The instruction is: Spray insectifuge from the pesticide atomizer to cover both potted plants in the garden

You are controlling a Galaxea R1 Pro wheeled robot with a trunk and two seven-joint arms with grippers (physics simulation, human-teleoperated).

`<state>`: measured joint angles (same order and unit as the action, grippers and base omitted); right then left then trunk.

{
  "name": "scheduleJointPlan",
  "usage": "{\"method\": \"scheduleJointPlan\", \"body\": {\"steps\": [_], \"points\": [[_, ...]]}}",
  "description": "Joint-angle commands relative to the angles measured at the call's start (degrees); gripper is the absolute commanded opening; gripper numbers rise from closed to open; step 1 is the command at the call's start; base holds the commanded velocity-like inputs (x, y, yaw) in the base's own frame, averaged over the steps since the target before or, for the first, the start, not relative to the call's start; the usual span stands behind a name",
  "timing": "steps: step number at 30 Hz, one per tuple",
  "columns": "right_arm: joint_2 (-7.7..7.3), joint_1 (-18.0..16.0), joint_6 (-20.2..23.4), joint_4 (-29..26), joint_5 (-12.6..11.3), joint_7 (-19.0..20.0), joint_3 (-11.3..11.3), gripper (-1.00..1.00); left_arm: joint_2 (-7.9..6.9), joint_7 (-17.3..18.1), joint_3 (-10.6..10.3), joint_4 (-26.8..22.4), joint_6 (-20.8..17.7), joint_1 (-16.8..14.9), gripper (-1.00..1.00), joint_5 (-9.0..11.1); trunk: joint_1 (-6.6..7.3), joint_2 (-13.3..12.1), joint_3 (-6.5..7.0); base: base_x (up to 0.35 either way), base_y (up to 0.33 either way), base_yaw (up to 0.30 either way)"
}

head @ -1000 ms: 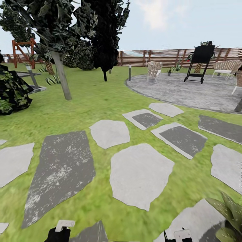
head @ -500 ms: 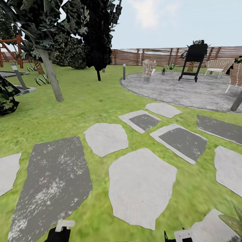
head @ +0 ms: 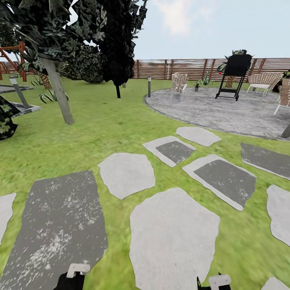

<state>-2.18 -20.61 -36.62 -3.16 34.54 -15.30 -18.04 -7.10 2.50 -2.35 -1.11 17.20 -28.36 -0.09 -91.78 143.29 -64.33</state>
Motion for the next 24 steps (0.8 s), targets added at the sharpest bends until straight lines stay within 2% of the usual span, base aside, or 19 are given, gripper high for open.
{"method": "scheduleJointPlan", "body": {"steps": [1, 13, 24], "points": [[0.02, -0.04, -0.12, 0.09, 0.61, -0.40, -0.23, 1.00, -0.02, 0.05, -0.20, 0.05, 0.20, -0.03, -1.00, -0.01, -0.02, 0.02, -0.05, 0.338, 0.000, 0.000], [0.06, -0.04, -0.12, 0.09, 0.59, -0.43, -0.24, 1.00, -0.02, 0.05, -0.20, 0.05, 0.20, -0.03, -1.00, 0.00, -0.02, 0.02, -0.05, 0.337, 0.000, -0.016], [0.07, -0.04, -0.12, 0.09, 0.61, -0.43, -0.24, 1.00, -0.02, 0.05, -0.20, 0.05, 0.20, -0.03, -1.00, 0.00, -0.02, 0.02, -0.05, 0.337, 0.067, -0.260]]}}
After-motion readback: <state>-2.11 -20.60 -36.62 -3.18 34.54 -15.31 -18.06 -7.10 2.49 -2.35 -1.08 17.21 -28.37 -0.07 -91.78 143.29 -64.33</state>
